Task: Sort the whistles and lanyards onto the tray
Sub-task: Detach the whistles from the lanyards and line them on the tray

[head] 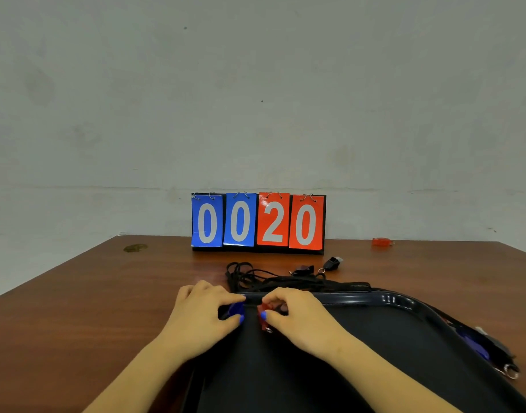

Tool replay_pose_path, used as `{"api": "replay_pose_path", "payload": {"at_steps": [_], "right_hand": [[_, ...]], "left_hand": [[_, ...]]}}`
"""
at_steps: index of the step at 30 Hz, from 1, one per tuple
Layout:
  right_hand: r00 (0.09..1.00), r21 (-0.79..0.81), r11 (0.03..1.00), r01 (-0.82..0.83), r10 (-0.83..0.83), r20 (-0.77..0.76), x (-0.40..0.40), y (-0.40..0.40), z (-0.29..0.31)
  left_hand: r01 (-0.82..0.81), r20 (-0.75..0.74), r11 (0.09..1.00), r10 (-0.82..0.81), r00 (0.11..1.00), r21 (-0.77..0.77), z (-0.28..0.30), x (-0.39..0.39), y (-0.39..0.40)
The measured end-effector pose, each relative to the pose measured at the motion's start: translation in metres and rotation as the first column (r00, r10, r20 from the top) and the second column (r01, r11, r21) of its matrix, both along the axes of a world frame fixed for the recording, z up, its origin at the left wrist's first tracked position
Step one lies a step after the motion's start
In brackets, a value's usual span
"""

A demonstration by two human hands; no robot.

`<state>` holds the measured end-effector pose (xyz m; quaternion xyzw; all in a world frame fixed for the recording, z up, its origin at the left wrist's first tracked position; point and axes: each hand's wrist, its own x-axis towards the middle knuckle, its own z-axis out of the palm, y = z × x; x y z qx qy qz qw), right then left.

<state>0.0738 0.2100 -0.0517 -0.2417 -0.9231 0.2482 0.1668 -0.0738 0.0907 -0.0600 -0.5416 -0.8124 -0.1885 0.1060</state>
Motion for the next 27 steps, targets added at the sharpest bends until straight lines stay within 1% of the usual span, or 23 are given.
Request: {"api": "replay_pose_path", "payload": {"at_steps": [2, 5, 8, 13, 18, 27], "right_hand": [[1.0, 0.01, 1.0, -0.004, 0.004, 0.001, -0.0015, -0.0006, -0.0008], [1.0, 0.021, 1.0, -0.014, 0.014, 0.027, -0.0025, -0.0002, -0.0016], [1.0, 0.007, 1.0, -0.012, 0.012, 0.011, -0.0021, 0.0007, -0.002], [0.999, 0.005, 0.999, -0.036, 0.036, -0.04, -0.0005, -0.0007, -0.0001], [0.994, 0.037, 0.994, -0.106, 0.106, 0.002, -0.0014, -0.0042, -0.0018], [0.994, 0.02, 0.994, -0.109, 0.109, 0.013, 0.0014, -0.0019, 0.0006]], "left_hand": [[-0.003, -0.014, 1.0, 0.003, 1.0, 0.004, 0.0001, 0.0011, 0.0007], [-0.001, 0.05, 1.0, 0.0, 0.999, 0.017, 0.0036, -0.002, 0.0004], [0.013, 0.076, 1.0, -0.011, 0.997, -0.018, 0.003, -0.0037, -0.0002], [0.011, 0.087, 0.999, -0.008, 0.996, -0.042, 0.0027, -0.0016, -0.0014], [0.016, 0.094, 0.999, -0.012, 0.996, -0.035, 0.0035, 0.0004, -0.0021], [0.013, 0.097, 1.0, -0.01, 0.995, -0.023, 0.007, 0.0027, -0.0048]]}}
